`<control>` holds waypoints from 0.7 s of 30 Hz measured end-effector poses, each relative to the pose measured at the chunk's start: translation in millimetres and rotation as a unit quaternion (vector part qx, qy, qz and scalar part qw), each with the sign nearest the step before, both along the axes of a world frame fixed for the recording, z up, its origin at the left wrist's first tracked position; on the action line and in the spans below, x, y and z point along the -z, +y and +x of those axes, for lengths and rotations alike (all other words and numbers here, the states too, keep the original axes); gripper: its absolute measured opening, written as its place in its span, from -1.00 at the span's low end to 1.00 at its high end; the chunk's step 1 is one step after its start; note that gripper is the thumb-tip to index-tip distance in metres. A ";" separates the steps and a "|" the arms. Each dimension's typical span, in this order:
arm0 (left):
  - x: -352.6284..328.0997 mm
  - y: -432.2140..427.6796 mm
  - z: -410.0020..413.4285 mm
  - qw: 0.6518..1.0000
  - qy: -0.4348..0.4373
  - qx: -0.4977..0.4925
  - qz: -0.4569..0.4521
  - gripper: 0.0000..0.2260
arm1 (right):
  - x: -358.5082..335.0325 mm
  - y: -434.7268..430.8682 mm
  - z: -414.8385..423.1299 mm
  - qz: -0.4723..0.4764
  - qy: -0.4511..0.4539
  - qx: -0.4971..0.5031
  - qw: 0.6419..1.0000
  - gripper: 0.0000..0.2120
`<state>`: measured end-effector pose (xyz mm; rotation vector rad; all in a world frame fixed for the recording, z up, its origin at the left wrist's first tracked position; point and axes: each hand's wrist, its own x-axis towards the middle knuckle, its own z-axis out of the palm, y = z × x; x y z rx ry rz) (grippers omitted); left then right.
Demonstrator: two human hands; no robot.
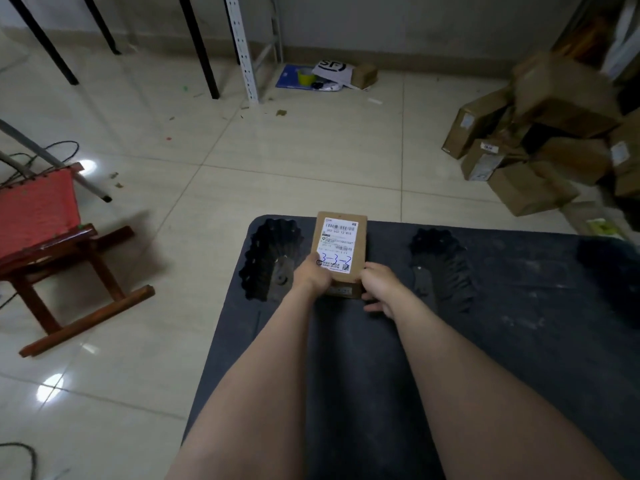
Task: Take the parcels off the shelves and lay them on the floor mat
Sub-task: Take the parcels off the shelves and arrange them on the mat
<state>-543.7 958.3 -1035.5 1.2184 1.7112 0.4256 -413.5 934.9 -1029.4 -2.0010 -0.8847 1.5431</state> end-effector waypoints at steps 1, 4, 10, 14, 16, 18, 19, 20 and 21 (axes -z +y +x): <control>1.0 2.6 1.7 1.000 0.004 0.003 0.001 -0.64 | -1.3 2.6 0.3 0.005 0.009 0.006 1.000 -0.75; 1.9 9.0 3.9 1.000 0.016 0.009 0.000 -0.65 | -7.4 11.1 -2.1 0.023 0.056 0.033 0.998 -0.81; -2.2 10.3 2.5 0.999 0.023 0.029 -0.021 -0.62 | -15.3 11.1 -13.6 0.036 0.068 0.061 0.995 -0.81; -9.3 10.9 2.9 0.999 0.016 0.029 -0.024 -0.54 | -24.8 10.7 -11.3 0.039 0.072 0.069 0.994 -0.80; -13.5 10.4 6.6 0.999 0.025 0.036 -0.018 -0.50 | -30.1 9.4 -8.6 0.042 0.071 0.082 0.993 -0.86; -19.9 9.3 14.2 0.996 0.070 0.059 -0.003 -0.48 | -35.0 7.8 -5.8 0.047 0.069 0.100 0.991 -0.90; -25.1 8.1 19.8 0.992 0.100 0.075 0.013 -0.48 | -37.0 7.3 -3.7 0.050 0.068 0.109 0.990 -0.87; -31.7 7.1 27.2 0.989 0.115 0.086 0.035 -0.48 | -39.8 6.3 -0.8 0.053 0.070 0.122 0.989 -0.85; -39.5 7.1 36.9 0.988 0.110 0.091 0.061 -0.49 | -43.8 5.6 3.3 0.063 0.075 0.145 0.985 -0.82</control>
